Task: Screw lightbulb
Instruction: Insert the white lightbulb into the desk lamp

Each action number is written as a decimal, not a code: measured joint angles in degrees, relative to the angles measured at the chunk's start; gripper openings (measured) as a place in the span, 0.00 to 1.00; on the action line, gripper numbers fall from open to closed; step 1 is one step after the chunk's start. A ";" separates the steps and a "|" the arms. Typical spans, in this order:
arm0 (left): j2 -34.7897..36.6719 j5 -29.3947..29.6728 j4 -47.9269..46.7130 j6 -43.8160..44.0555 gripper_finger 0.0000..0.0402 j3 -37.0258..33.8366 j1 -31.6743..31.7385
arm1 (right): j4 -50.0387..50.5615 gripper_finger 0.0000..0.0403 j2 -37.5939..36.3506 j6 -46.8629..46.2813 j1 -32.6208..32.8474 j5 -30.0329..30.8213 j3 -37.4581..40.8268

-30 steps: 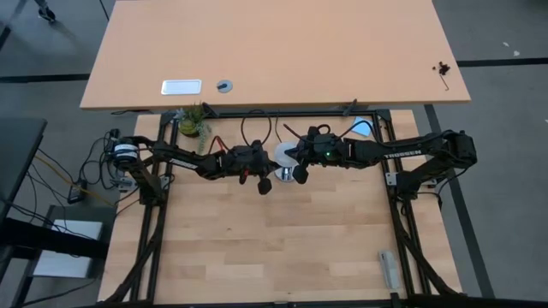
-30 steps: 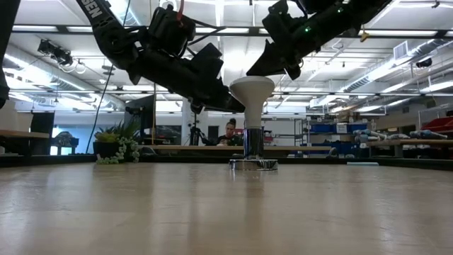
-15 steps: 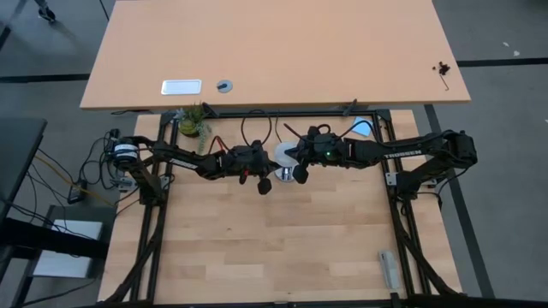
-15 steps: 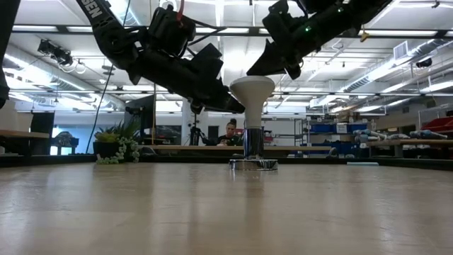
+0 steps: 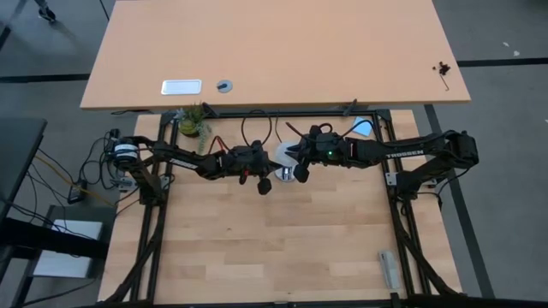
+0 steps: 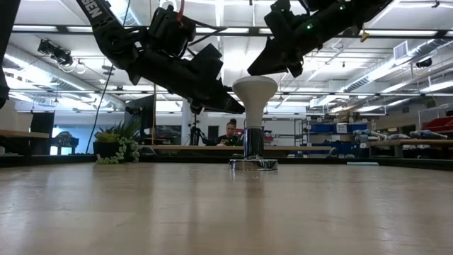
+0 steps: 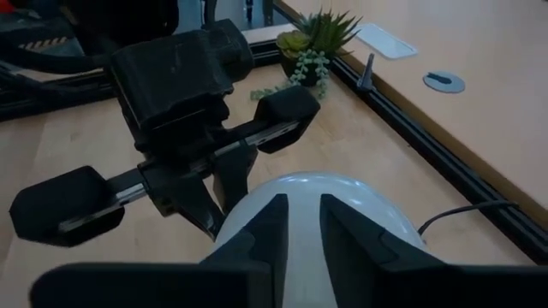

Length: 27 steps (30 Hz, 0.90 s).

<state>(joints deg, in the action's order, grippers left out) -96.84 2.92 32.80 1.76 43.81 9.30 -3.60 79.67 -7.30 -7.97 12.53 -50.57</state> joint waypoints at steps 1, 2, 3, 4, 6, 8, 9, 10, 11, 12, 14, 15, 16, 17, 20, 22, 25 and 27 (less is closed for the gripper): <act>0.00 0.00 -0.06 0.00 0.00 -0.01 0.01 | 0.41 0.19 -0.48 0.80 0.00 0.04 0.00; 0.00 0.00 -0.14 0.00 0.00 0.00 0.01 | 0.93 0.18 -1.24 1.67 0.00 0.25 -0.02; 0.00 0.00 -0.14 0.00 0.00 0.01 0.01 | 2.38 0.15 -2.36 2.49 0.00 0.64 -0.02; 0.00 0.00 -0.15 0.00 0.00 0.01 0.00 | 3.97 0.12 -3.58 3.24 0.00 1.10 -0.02; 0.00 -0.22 -0.14 0.00 0.00 0.01 0.00 | 7.29 0.05 -6.50 3.94 0.00 1.87 -0.04; 0.00 -0.88 -0.09 0.00 0.00 0.01 0.02 | 10.20 0.02 -9.39 4.10 0.05 3.89 -0.08; 0.00 -1.04 -0.03 0.00 0.00 0.01 0.01 | 11.61 0.02 -10.74 4.05 0.07 4.66 -0.11; 0.00 -1.06 0.06 0.00 0.00 -0.01 0.02 | 12.35 0.03 -11.89 4.00 0.07 5.41 0.13; 0.00 -1.06 0.16 -0.03 0.00 0.01 0.03 | 12.03 0.03 -12.96 3.96 0.06 5.81 0.81; 0.00 -1.05 0.21 -0.16 0.00 0.01 0.08 | 11.49 0.02 -14.04 3.87 0.04 5.88 2.03; 0.00 -1.05 0.17 -0.28 0.00 0.01 0.29 | 8.59 0.01 -15.64 2.99 0.04 5.90 5.53; 0.00 -1.05 0.12 -0.28 0.00 0.01 0.42 | 6.24 0.01 -16.34 2.29 -0.02 5.88 7.90; 0.00 -1.05 0.10 -0.24 0.00 0.01 0.54 | 3.41 0.01 -16.91 1.38 -0.06 5.88 10.36; 0.00 -1.05 0.10 -0.24 0.00 0.01 0.71 | 0.01 0.01 -17.38 0.41 -0.07 5.88 12.91; 0.00 -1.05 0.31 -0.09 0.00 0.01 0.85 | -12.20 0.01 -17.15 -2.77 -0.10 5.84 21.37; 0.00 -1.05 0.68 0.13 0.00 0.01 0.83 | -21.15 0.01 -15.96 -5.02 -0.09 5.81 26.64; -0.05 -1.05 0.89 1.11 0.00 -0.02 0.83 | -34.09 0.01 -12.81 -7.77 -0.11 5.77 32.55; -0.20 -1.05 1.51 1.64 0.00 -0.02 0.83 | -41.15 0.00 -10.19 -8.59 -0.11 5.73 34.52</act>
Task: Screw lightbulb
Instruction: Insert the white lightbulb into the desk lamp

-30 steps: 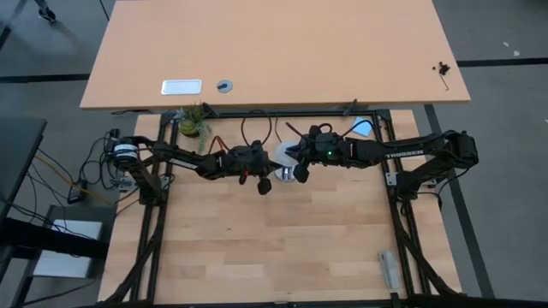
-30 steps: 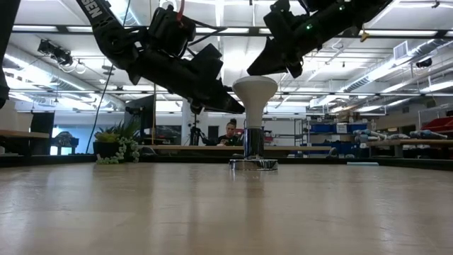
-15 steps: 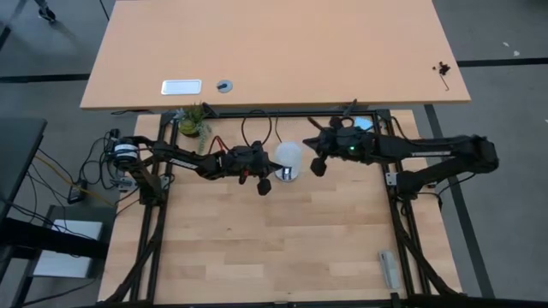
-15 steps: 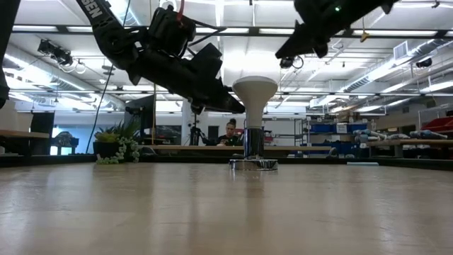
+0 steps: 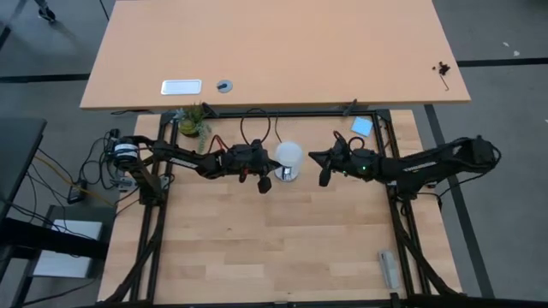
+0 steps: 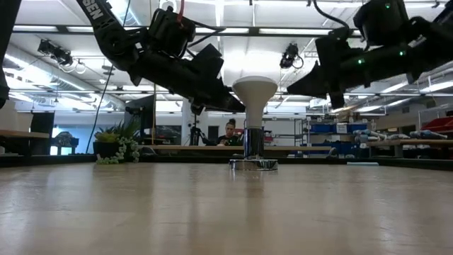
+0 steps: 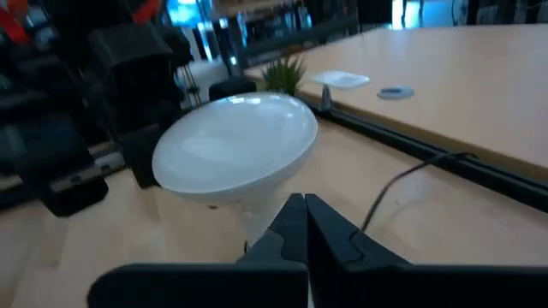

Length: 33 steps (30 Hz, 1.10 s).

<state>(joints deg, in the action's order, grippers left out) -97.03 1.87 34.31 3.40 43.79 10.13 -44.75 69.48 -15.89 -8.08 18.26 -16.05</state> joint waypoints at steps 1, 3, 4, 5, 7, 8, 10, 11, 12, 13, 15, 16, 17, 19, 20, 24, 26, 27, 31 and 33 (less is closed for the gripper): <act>-0.04 0.00 0.49 0.06 0.00 0.00 0.00 | -2.75 0.00 1.38 -0.02 0.00 0.00 0.25; -0.04 0.00 1.12 0.19 0.00 0.00 0.00 | -6.36 0.00 3.80 -0.03 0.00 -0.09 0.22; -0.04 0.00 1.19 0.22 0.00 0.01 0.00 | -7.35 0.00 5.18 -0.01 0.00 -0.09 -0.12; -0.04 0.00 1.07 0.25 0.00 0.01 0.00 | -7.33 0.00 6.22 0.11 0.00 -0.11 -0.66; -0.04 0.00 0.70 0.69 0.00 0.01 -0.04 | -7.56 0.00 7.93 0.42 -0.07 -0.09 -1.66; -0.04 0.00 0.33 1.24 0.00 0.02 -0.04 | -7.59 0.00 8.53 0.46 -0.21 -0.09 -2.09; -0.04 0.00 -1.05 1.82 0.00 -0.07 -0.04 | -7.54 0.00 9.52 0.49 -0.49 -0.03 -2.52; -0.07 0.02 -1.03 2.08 0.00 -0.42 -0.04 | -7.48 0.00 9.75 0.54 -0.65 0.09 -2.67; -0.07 0.00 -0.68 2.56 0.00 -1.01 -0.04 | -7.51 0.00 9.80 0.56 -0.75 0.55 -2.67; -0.07 0.01 0.59 2.90 0.00 -1.53 -0.04 | -7.83 0.00 9.93 0.57 -0.84 1.58 -2.68; 0.29 0.02 2.69 3.62 0.00 -3.30 -0.05 | -7.37 0.00 9.76 0.96 -1.22 3.08 -2.70; 0.39 0.01 3.91 4.26 0.00 -4.10 -0.04 | -7.70 0.00 9.69 1.12 -1.45 3.37 -2.70; 0.39 0.01 5.55 4.71 0.00 -4.98 -0.06 | -7.91 0.00 9.46 1.30 -1.69 3.56 -2.70; 0.95 -0.30 8.80 5.94 0.00 -7.45 -0.07 | -8.56 0.00 9.03 1.91 -2.37 3.63 -2.70; 1.10 -0.97 11.18 6.08 0.00 -8.44 -0.12 | -8.81 0.00 8.76 2.34 -2.72 3.63 -2.71; 1.92 -4.18 21.59 6.56 0.00 -10.67 -0.78 | -10.23 0.00 8.08 3.10 -4.49 2.79 -2.76; 1.92 -5.40 23.75 6.50 0.00 -10.49 -0.82 | -11.21 0.00 8.11 3.51 -5.50 0.58 -2.74; 1.92 -5.78 23.67 6.56 0.00 -10.27 -0.78 | -11.51 0.00 8.17 3.55 -5.97 -0.97 -2.84; 1.86 -7.67 22.55 6.10 0.00 -8.46 -0.35 | -10.78 0.00 8.24 4.94 -7.23 -6.92 -4.14; 1.86 -8.76 22.31 5.90 0.00 -7.81 -0.37 | -9.10 0.00 8.23 5.52 -7.47 -8.23 -5.30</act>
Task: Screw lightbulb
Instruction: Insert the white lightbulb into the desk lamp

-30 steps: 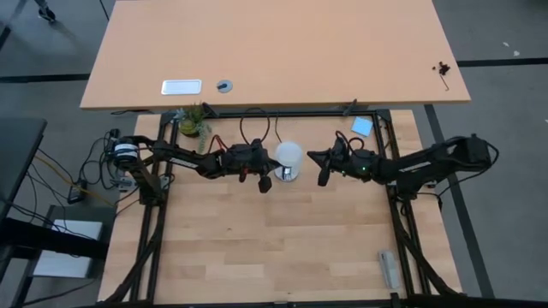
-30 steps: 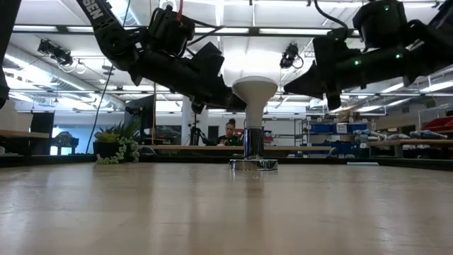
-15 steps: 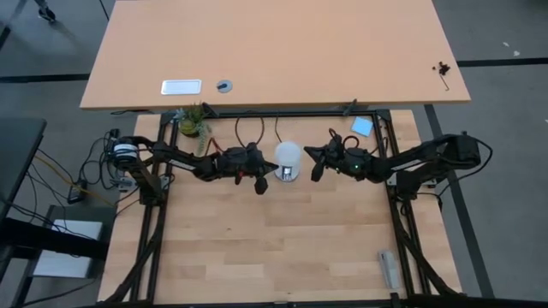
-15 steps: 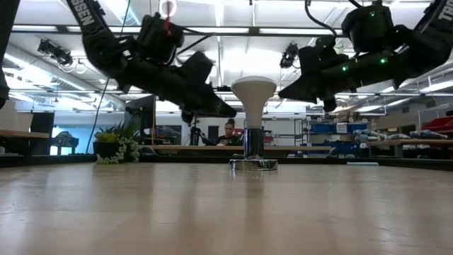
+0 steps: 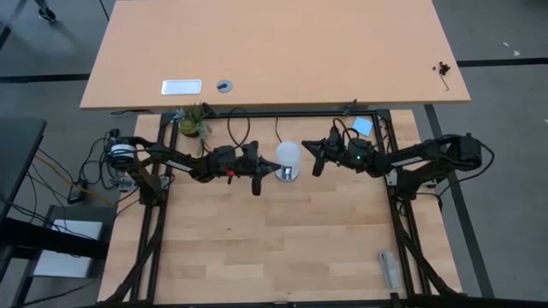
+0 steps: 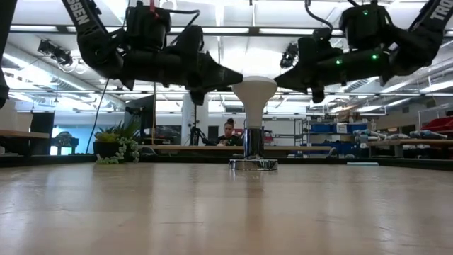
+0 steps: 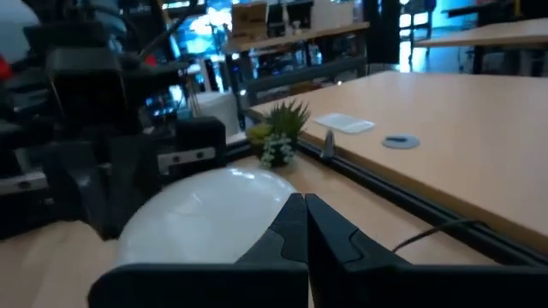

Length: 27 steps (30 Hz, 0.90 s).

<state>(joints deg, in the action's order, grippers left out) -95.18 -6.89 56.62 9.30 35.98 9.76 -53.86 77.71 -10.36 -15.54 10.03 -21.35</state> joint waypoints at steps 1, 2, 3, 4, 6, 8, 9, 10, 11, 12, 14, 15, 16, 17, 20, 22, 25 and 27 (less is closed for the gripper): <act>0.00 -0.35 -0.08 -0.03 0.00 0.39 0.00 | 1.16 0.00 0.00 0.15 -0.18 -0.18 -0.48; 0.00 -0.49 -0.45 -0.09 0.00 0.65 0.07 | 2.38 0.00 0.00 0.40 -0.35 -0.31 -1.08; 0.02 -0.56 -1.61 -0.09 0.00 0.91 0.23 | 3.56 0.00 0.00 0.56 -0.58 -0.29 -1.72; 0.02 -0.49 -2.68 -0.10 0.00 1.13 0.36 | 4.78 0.00 0.00 0.80 -0.82 -0.25 -2.29; -0.02 -0.35 -3.90 -0.11 0.00 1.13 0.46 | 6.73 0.00 0.02 0.91 -1.22 0.01 -3.01; -0.02 -0.35 -3.80 -0.14 0.00 1.12 0.41 | 7.55 0.00 0.02 0.93 -1.46 0.04 -3.27; -0.02 -0.31 -3.74 -0.18 0.00 1.12 0.39 | 7.70 0.00 0.02 0.93 -1.54 -0.07 -3.34; 0.00 -0.21 -3.81 -0.23 0.00 1.12 0.42 | 7.84 0.00 0.02 0.93 -1.60 -0.56 -3.34; -0.02 -0.05 -3.87 -0.31 0.00 1.12 0.44 | 7.83 0.00 0.02 0.93 -1.58 -0.94 -3.34; 0.00 0.03 -3.83 -0.37 0.00 1.12 0.52 | 7.84 0.00 0.02 0.93 -1.58 -1.02 -3.34; -0.02 0.21 -3.75 -0.50 0.00 1.12 0.76 | 7.83 0.00 0.02 0.93 -1.52 -1.37 -3.34; -0.01 0.25 -3.77 -0.48 0.00 1.12 0.92 | 7.81 0.00 0.02 0.91 -1.52 -1.82 -3.34; -0.02 0.26 -3.76 -0.40 0.00 1.12 1.12 | 7.82 0.00 0.02 0.91 -1.52 -2.26 -3.34; 0.00 0.23 -3.74 -0.22 0.00 1.12 1.27 | 7.82 0.00 0.02 0.91 -1.52 -2.43 -3.34; -0.01 0.21 -3.72 -0.18 0.00 1.12 1.79 | 7.89 0.00 0.02 0.91 -1.52 -2.46 -3.34; -0.02 0.23 -3.70 -0.13 0.00 1.12 1.85 | 8.12 0.00 0.02 0.82 -1.52 -2.46 -3.34; 0.00 0.26 -3.69 -0.13 0.00 1.12 1.88 | 8.48 0.00 0.00 0.21 -1.52 -2.85 -3.39; -0.02 0.25 -3.71 -0.11 0.00 1.12 1.89 | 8.55 0.00 -0.02 0.05 -1.54 -3.45 -3.39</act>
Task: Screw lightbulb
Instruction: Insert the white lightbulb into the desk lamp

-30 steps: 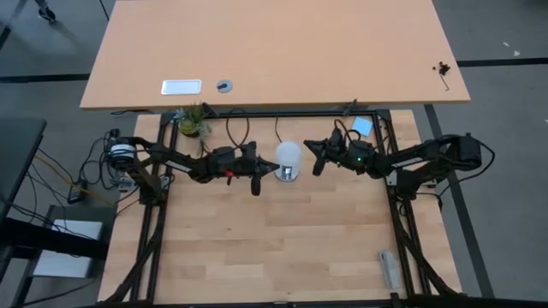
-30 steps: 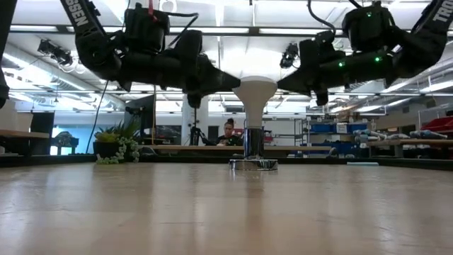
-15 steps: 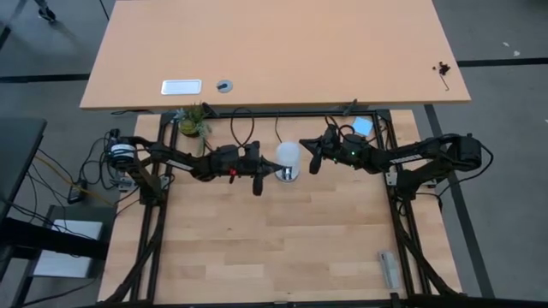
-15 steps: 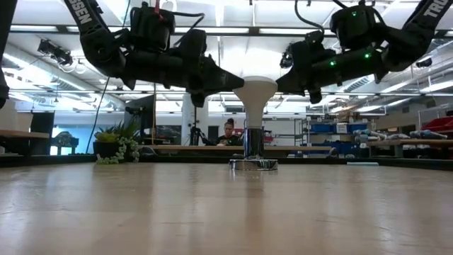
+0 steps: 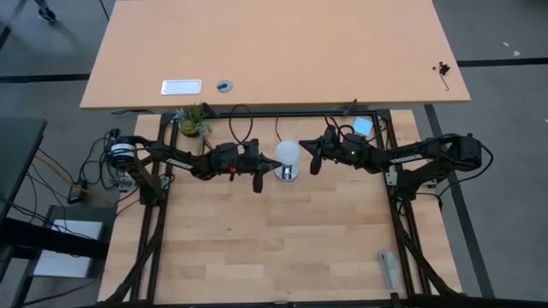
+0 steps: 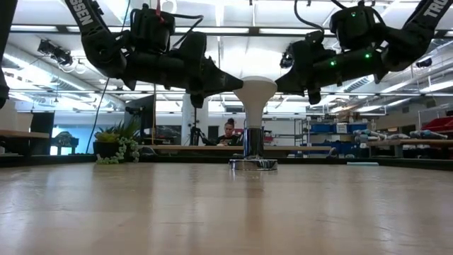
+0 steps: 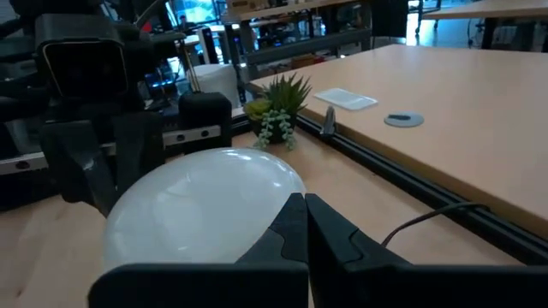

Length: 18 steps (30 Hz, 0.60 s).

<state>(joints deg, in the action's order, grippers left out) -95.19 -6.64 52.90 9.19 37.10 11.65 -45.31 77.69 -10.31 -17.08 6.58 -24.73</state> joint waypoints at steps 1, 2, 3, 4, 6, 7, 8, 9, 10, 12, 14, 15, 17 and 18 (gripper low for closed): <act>-0.01 0.07 -0.03 0.01 0.00 0.00 0.01 | 0.05 0.00 0.00 0.00 0.00 -0.03 0.00; -0.01 0.17 -0.04 0.02 0.00 0.00 -0.01 | 0.10 0.00 -0.02 0.00 0.02 -0.06 0.00; -0.01 0.23 -0.05 0.02 0.00 0.00 -0.01 | 0.12 0.00 -0.02 -0.02 0.03 -0.10 0.00; 0.00 0.26 -0.07 0.02 0.00 0.00 -0.01 | 0.14 0.00 -0.02 -0.02 0.07 -0.14 -0.02; 0.00 0.32 -0.09 0.02 0.00 0.00 -0.01 | 0.18 0.00 -0.02 -0.22 0.30 -0.24 0.00; 0.02 0.32 -0.13 0.02 0.00 0.00 0.01 | 0.19 0.00 -0.02 -0.22 0.45 -0.28 -0.01; -0.01 0.32 -0.17 0.02 0.00 0.00 0.10 | 0.17 0.00 -0.03 -0.22 0.62 -0.39 -0.02; -0.01 0.24 -0.21 0.04 0.00 -0.02 0.20 | 0.19 0.00 -0.04 -0.22 0.80 -0.42 -0.01; 0.01 0.13 -0.27 0.04 0.00 -0.04 0.28 | 0.22 0.00 -0.05 -0.31 1.00 -0.42 -0.02; 0.00 0.10 -0.35 0.04 0.00 -0.04 0.40 | 0.49 0.00 -0.11 -0.60 1.32 -0.40 -0.02; -0.01 0.08 -0.37 0.07 0.00 -0.07 0.54 | 0.88 0.00 -0.15 -0.66 1.51 -0.40 -0.04; 0.01 0.08 -0.35 0.07 0.00 -0.07 0.58 | 1.10 0.00 -0.17 -0.66 1.57 -0.40 -0.05; -0.01 0.12 -0.35 0.05 0.00 -0.09 0.60 | 1.59 0.00 -0.20 -0.68 1.72 -0.38 -0.11; 0.02 0.14 -0.35 0.07 0.00 -0.09 0.62 | 1.82 0.00 -0.20 -0.88 1.74 -0.39 -0.11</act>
<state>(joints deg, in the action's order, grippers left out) -95.18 -6.50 52.56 9.26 37.01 12.27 -43.49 77.49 -11.19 -15.34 6.19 -24.84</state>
